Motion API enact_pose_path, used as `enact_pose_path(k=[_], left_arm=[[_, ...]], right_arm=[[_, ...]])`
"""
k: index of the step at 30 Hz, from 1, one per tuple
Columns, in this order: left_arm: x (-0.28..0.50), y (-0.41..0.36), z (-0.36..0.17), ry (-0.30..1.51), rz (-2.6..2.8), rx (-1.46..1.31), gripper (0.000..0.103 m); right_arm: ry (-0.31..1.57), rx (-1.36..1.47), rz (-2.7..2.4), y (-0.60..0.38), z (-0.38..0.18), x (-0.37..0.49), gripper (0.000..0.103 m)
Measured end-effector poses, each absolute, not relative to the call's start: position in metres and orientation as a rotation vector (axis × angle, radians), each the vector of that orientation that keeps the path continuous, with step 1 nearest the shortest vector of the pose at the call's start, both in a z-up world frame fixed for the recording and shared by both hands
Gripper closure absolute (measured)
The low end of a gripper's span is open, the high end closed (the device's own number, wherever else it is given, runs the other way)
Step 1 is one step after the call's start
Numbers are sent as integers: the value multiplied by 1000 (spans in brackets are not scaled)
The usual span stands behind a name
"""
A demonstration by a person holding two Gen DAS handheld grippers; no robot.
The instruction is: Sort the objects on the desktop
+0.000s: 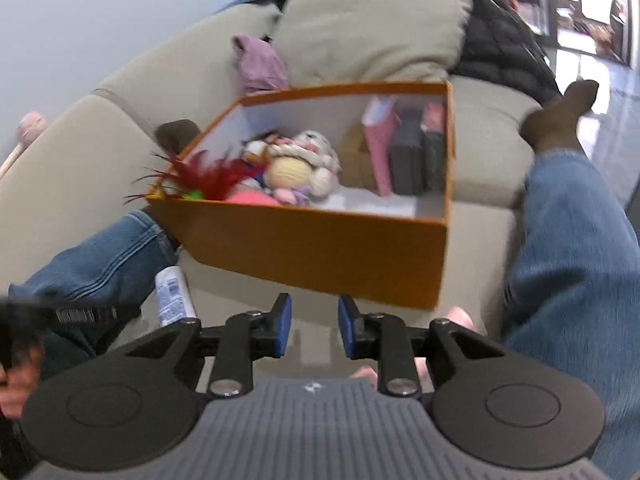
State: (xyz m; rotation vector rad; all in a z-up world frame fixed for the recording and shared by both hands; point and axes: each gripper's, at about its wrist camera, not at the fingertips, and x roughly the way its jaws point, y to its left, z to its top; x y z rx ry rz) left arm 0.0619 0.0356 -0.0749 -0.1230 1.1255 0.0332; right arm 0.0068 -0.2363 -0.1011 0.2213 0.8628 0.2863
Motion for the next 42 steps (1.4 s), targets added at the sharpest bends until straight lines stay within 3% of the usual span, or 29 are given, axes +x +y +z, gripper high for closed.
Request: enact_pose_path(k=[1, 2, 5, 14, 15, 19, 25, 27, 36, 37, 39, 41, 42], left_arm=[[62, 37, -81, 1136, 54, -160, 46], [63, 36, -85, 1138, 70, -178, 42], [66, 30, -97, 1130, 77, -176, 41], [80, 41, -132, 1121, 72, -337, 37], [81, 39, -132, 1116, 73, -325, 38], [80, 33, -131, 1082, 48, -295, 66], [77, 38, -125, 1040, 47, -320, 87], [74, 36, -119, 1016, 48, -292, 102], [55, 29, -94, 984, 18, -242, 103], [56, 31, -98, 1003, 29, -250, 102], [57, 37, -107, 1035, 57, -296, 89], [59, 42, -115, 1051, 65, -347, 53], [59, 43, -119, 1049, 65, -357, 46]], right_arm=[[860, 225, 282, -237, -101, 6, 74], [857, 226, 278, -236, -101, 4, 74], [869, 216, 271, -236, -106, -3, 69], [913, 181, 228, -235, -124, -15, 68], [917, 179, 224, -234, -125, -16, 68], [939, 174, 212, -233, -132, -20, 68], [956, 153, 202, -231, -136, -26, 68], [957, 151, 202, -230, -136, -28, 68], [966, 147, 191, -231, -139, -30, 68], [967, 148, 191, -231, -140, -30, 68], [972, 150, 195, -231, -142, -31, 68], [977, 145, 200, -229, -143, -30, 68], [976, 142, 202, -228, -144, -30, 68]])
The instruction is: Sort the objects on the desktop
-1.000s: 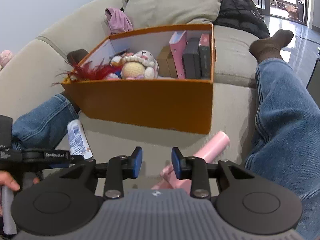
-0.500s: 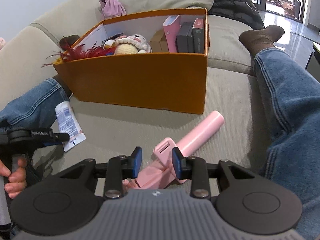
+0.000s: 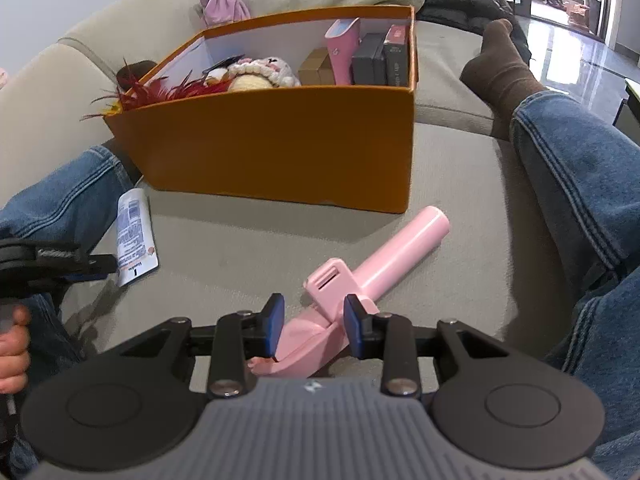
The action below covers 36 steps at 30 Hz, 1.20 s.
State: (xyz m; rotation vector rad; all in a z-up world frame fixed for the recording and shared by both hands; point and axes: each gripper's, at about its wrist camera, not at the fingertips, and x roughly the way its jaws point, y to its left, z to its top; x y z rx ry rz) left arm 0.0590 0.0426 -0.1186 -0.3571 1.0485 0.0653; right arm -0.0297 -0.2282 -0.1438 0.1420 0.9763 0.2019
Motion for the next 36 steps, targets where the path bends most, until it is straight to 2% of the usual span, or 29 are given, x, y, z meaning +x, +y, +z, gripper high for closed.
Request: enact_pose_path(k=[5, 7, 11, 17, 22, 29, 36], left_arm=[[64, 47, -136, 1088, 84, -404, 42], [65, 46, -137, 1080, 87, -414, 39], [66, 29, -138, 1045, 85, -319, 40], [56, 20, -138, 978, 62, -223, 67], [44, 34, -131, 936, 38, -271, 82], [27, 37, -114, 904, 1, -268, 92], [20, 24, -76, 878, -82, -177, 93]], right_arm=[[987, 148, 199, -228, -149, -27, 68], [995, 146, 194, -228, -153, -26, 64], [988, 118, 178, -225, -157, -23, 61], [978, 115, 151, -229, -158, -21, 61], [982, 155, 144, -236, -158, -24, 61], [975, 188, 152, -240, -156, -26, 62], [940, 160, 148, -235, -148, -25, 62]])
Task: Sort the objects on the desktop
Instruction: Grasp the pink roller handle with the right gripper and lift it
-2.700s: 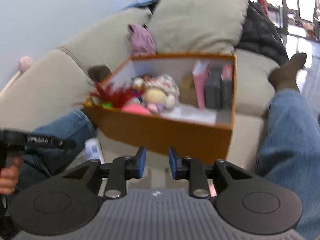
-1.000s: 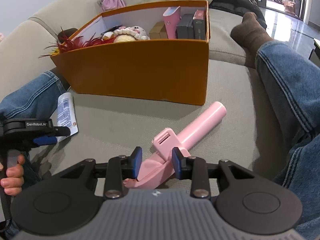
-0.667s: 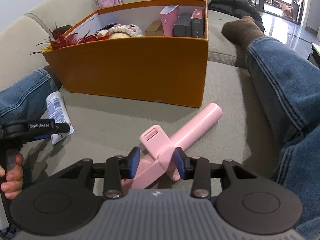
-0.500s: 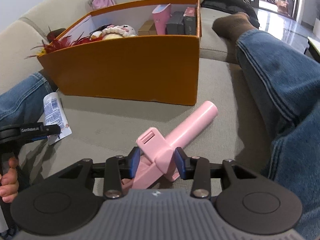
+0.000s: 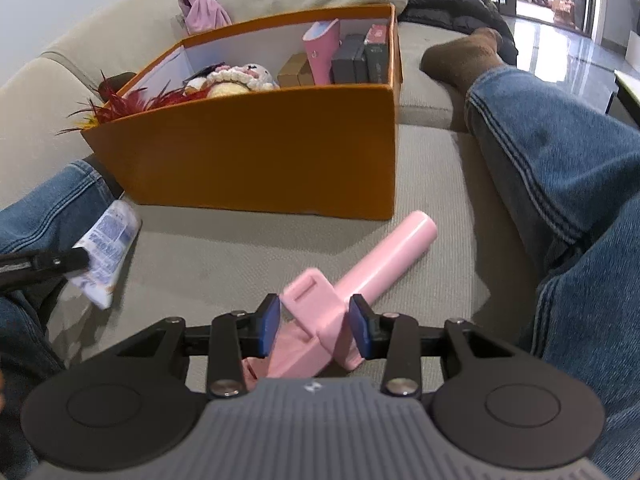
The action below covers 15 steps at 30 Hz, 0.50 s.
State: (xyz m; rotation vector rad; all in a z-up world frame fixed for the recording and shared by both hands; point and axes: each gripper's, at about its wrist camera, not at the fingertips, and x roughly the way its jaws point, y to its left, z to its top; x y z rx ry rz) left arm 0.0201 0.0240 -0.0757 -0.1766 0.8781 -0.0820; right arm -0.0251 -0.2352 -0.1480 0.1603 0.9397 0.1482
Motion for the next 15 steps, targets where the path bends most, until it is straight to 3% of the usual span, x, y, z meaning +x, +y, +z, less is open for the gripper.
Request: enact_pose_path(k=[11, 15], left_arm=[[32, 0, -61, 1036, -274, 29, 94], [50, -6, -66, 989, -254, 3, 94]], right_arm=[[935, 149, 143, -232, -145, -24, 62], [938, 148, 147, -230, -146, -24, 62]])
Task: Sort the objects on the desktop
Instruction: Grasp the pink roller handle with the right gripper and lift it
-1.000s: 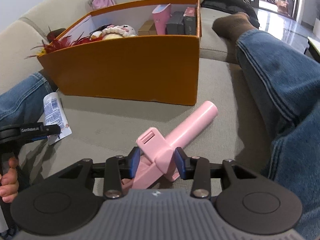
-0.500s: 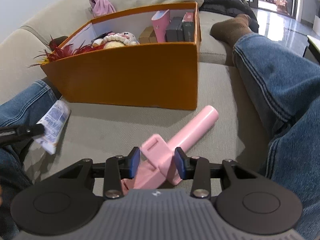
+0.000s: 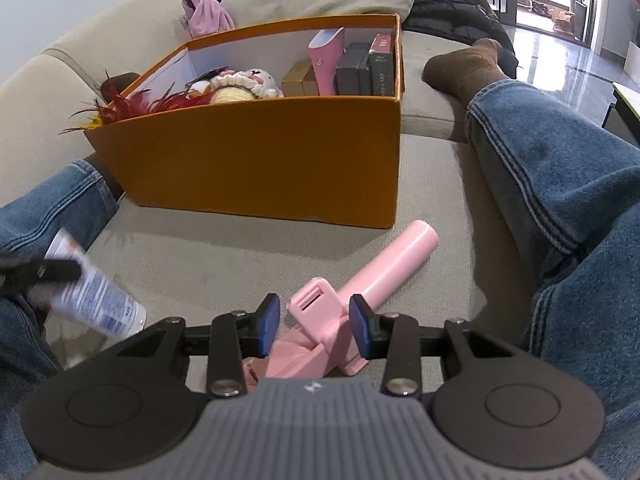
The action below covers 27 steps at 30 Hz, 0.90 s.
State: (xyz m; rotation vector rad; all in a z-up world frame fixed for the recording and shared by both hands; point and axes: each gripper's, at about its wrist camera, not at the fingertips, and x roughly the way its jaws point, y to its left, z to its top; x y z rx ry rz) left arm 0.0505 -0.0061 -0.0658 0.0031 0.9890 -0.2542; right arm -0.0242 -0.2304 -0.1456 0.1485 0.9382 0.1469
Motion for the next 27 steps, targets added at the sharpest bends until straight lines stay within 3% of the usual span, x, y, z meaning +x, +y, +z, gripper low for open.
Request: enact_pose_path(k=[12, 21, 25, 27], left_arm=[[44, -23, -90, 808, -129, 90, 90], [37, -8, -77, 809, -131, -14, 92], [26, -1, -65, 813, -164, -56, 92], [22, 1, -62, 815, -176, -60, 92]], right_arm=[[928, 174, 158, -232, -145, -26, 62], [899, 162, 192, -224, -131, -37, 62], [909, 96, 253, -205, -129, -46, 52], [932, 41, 246, -193, -135, -46, 51]])
